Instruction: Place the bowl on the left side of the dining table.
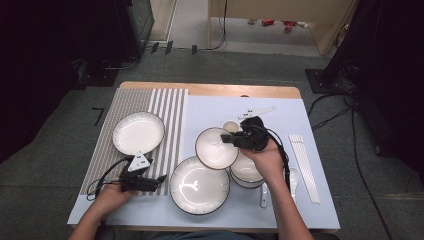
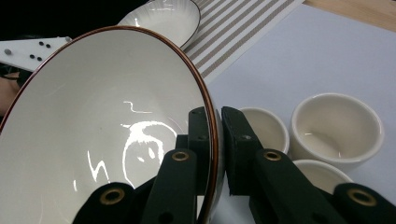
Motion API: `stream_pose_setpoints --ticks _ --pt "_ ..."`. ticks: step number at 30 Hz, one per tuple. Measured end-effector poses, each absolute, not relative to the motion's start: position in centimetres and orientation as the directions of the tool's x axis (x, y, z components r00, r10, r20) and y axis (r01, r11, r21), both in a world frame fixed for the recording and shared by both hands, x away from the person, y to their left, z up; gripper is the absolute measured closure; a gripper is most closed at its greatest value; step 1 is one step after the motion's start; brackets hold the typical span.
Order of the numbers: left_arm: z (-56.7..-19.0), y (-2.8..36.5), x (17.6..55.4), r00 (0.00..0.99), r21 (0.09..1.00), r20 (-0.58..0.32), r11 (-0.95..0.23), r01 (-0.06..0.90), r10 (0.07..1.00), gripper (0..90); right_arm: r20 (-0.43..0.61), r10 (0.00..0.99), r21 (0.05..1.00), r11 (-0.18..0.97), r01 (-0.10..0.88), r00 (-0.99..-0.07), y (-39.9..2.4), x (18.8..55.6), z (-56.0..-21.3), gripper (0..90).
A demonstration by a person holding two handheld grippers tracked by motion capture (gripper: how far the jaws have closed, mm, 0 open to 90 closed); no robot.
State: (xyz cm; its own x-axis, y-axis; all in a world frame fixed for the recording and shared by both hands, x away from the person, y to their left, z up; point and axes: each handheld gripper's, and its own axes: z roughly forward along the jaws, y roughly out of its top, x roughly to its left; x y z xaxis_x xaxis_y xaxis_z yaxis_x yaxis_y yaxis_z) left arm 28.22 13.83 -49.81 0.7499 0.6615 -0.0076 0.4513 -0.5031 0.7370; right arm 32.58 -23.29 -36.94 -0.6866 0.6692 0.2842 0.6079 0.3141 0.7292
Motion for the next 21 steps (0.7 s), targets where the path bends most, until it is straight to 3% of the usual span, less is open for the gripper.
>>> stream_pose_setpoints --ticks 21 --pt "-49.8 13.8 28.2 0.750 0.737 -0.007 -0.504 0.451 0.661 19.1 0.295 0.654 0.724 0.323 0.609 -0.697 -21.3 33.4 -37.0 83.2"
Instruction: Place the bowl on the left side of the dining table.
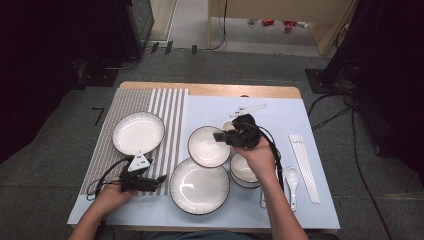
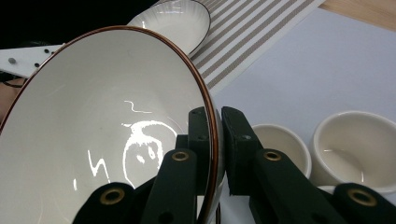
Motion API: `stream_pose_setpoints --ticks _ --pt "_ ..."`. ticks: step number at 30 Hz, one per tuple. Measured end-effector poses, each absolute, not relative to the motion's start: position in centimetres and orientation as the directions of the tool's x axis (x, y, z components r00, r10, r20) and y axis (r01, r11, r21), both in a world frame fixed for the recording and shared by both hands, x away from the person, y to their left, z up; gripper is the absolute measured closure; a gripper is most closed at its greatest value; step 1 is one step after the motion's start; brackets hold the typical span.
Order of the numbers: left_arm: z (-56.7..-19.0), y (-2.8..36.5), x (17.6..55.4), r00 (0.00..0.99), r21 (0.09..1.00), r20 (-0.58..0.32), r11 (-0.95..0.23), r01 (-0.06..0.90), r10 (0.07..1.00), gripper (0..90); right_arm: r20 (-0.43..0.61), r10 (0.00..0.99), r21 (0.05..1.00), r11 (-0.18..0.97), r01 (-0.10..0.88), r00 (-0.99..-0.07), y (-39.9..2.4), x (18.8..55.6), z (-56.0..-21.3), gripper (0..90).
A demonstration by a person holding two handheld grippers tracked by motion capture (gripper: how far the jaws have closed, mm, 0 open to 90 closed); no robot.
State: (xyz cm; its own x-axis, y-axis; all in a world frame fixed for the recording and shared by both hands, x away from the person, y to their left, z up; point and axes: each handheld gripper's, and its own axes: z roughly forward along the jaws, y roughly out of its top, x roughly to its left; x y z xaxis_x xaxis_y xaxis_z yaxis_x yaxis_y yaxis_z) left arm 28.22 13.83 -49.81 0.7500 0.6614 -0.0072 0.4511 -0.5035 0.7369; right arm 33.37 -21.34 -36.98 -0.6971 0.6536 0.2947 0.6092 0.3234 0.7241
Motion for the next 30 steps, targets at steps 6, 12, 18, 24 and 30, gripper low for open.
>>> stream_pose_setpoints --ticks 6,12,18,24,30 --pt "-49.8 13.8 28.2 0.750 0.737 -0.007 -0.504 0.451 0.661 19.1 0.297 0.650 0.722 0.327 0.610 -0.700 -20.7 33.7 -37.2 83.2" --pt "-49.8 13.8 28.2 0.750 0.737 -0.007 -0.504 0.451 0.661 19.1 0.302 0.649 0.721 0.324 0.613 -0.698 -20.4 33.8 -37.3 83.2" --pt "-49.8 13.8 28.2 0.750 0.737 -0.007 -0.503 0.451 0.661 19.1 0.305 0.649 0.723 0.319 0.613 -0.697 -20.1 34.0 -37.3 83.2" --pt "-49.8 13.8 28.2 0.750 0.737 -0.007 -0.503 0.451 0.662 19.1 0.310 0.648 0.724 0.313 0.614 -0.696 -19.7 34.2 -37.3 83.2" --pt "-49.8 13.8 28.2 0.749 0.737 -0.007 -0.503 0.451 0.662 19.1 0.302 0.649 0.726 0.318 0.610 -0.699 -19.5 34.4 -37.1 83.2"
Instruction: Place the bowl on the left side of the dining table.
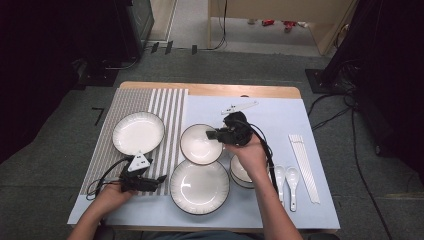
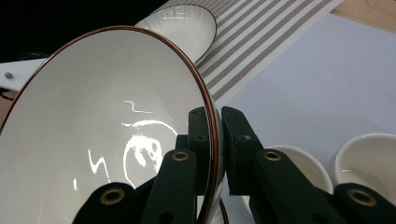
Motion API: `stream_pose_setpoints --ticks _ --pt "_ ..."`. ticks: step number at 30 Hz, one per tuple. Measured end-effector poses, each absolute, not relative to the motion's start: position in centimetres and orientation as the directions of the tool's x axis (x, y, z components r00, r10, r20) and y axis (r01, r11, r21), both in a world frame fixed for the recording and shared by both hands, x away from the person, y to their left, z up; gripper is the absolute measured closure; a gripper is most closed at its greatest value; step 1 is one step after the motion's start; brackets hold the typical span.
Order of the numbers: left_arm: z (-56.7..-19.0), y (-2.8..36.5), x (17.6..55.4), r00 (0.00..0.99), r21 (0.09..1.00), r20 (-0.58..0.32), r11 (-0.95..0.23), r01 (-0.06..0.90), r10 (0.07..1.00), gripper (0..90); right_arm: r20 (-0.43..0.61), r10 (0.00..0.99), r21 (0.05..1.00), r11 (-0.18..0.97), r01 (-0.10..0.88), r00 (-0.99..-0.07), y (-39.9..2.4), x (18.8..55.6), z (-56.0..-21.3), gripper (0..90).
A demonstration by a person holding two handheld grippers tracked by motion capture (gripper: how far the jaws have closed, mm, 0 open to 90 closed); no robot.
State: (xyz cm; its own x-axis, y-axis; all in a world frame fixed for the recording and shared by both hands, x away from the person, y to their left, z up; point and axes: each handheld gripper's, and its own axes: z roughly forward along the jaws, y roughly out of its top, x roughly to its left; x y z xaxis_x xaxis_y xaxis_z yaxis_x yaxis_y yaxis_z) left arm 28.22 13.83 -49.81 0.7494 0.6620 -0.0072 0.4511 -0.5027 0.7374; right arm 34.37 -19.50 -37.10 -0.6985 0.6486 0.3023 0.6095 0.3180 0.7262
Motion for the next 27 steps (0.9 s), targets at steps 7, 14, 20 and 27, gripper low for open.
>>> stream_pose_setpoints --ticks 7,14,20,27 --pt "-49.8 13.8 28.2 0.749 0.738 -0.009 -0.501 0.452 0.663 19.1 0.299 0.650 0.727 0.319 0.608 -0.699 -19.3 34.7 -36.8 83.2" --pt "-49.8 13.8 28.2 0.749 0.738 -0.009 -0.501 0.452 0.663 19.1 0.308 0.649 0.720 0.319 0.616 -0.696 -18.9 35.1 -36.9 83.2" --pt "-49.8 13.8 28.2 0.749 0.739 -0.009 -0.500 0.452 0.663 19.1 0.308 0.647 0.722 0.318 0.614 -0.698 -18.2 35.6 -36.6 83.2" --pt "-49.8 13.8 28.2 0.749 0.739 -0.009 -0.500 0.452 0.663 19.1 0.306 0.641 0.725 0.322 0.609 -0.704 -17.5 35.9 -36.6 83.2"
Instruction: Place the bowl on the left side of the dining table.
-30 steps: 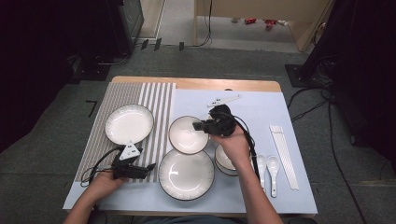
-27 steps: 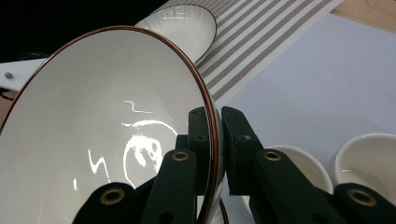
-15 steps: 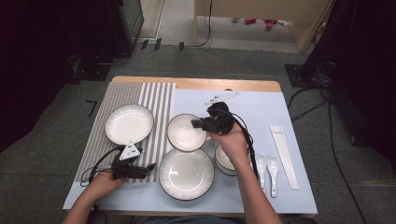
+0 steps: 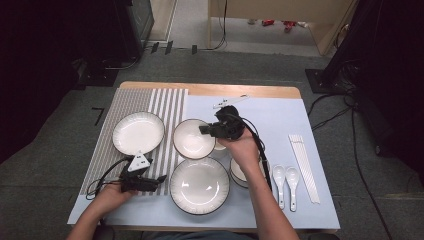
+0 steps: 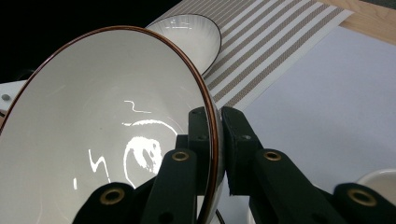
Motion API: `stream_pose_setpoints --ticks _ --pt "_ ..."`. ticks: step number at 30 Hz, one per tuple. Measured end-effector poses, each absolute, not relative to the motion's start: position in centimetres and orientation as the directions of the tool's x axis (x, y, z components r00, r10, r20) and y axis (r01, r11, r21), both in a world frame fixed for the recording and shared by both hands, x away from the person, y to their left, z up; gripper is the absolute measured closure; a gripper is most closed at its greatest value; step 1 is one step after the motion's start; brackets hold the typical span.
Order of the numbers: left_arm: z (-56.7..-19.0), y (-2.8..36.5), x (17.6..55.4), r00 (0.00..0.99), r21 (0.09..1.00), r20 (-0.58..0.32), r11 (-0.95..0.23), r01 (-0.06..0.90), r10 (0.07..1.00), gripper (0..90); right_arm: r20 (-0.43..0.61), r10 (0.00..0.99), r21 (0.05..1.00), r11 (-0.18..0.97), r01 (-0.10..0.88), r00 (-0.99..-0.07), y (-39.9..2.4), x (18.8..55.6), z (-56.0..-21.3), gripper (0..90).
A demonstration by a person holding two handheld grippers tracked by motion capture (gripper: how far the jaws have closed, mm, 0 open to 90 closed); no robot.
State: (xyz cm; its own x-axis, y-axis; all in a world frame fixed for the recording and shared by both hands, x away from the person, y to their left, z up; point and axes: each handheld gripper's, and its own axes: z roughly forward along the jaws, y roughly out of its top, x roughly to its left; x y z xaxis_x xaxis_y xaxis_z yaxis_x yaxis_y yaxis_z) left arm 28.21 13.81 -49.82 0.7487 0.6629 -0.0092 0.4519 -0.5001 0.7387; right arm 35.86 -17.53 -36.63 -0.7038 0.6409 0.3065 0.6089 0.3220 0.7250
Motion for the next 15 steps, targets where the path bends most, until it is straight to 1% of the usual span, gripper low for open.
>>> stream_pose_setpoints --ticks 15 --pt "-49.82 13.82 28.21 0.749 0.739 -0.009 -0.500 0.452 0.663 19.1 0.313 0.652 0.719 0.312 0.621 -0.691 -16.68 36.31 -37.00 83.2"
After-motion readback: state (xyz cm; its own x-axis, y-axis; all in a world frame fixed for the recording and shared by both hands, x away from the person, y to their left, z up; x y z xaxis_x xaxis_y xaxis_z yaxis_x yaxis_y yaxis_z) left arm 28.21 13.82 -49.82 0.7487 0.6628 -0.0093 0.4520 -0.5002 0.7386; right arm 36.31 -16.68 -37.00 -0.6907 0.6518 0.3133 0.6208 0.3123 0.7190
